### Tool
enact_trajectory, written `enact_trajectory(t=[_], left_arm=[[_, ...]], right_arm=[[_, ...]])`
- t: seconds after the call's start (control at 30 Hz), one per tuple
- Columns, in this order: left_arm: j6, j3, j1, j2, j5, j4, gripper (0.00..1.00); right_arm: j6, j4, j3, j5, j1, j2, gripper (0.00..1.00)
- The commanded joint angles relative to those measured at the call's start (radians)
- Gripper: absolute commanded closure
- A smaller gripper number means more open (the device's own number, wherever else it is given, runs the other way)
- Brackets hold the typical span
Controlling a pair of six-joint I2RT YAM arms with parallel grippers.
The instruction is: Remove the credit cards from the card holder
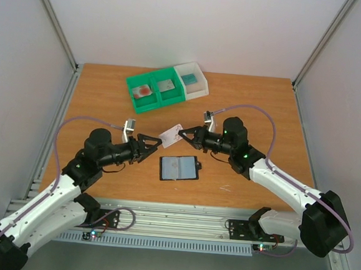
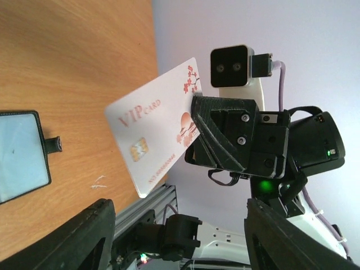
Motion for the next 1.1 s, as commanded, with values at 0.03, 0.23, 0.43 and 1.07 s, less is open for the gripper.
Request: enact_trajectory(t=[0.03,0.23,0.43,1.07], left_arm=[[-0.115,-0.046,-0.003,0.072,0.022,0.273,0.40],[-0.153,-0.050,-0.003,0.121,0.018,0.325,0.55],[-0.176,-0.076,-0.003,0.131,-0.014,0.365,0.65],[-0.211,-0.101,-0.003,0.178,-0.020,0.397,0.60]], right_arm=[[0.101,0.127,-0.031,0.099,0.001,0.017,0.99],[0.129,0.157,-0.039,0.106,0.006,0.035,0.99],[0.135,0.165,-0.042,0.107,0.016,0.043,0.99],[0.149,0.165,-0.054,0.121,0.020,0.034,0.99]])
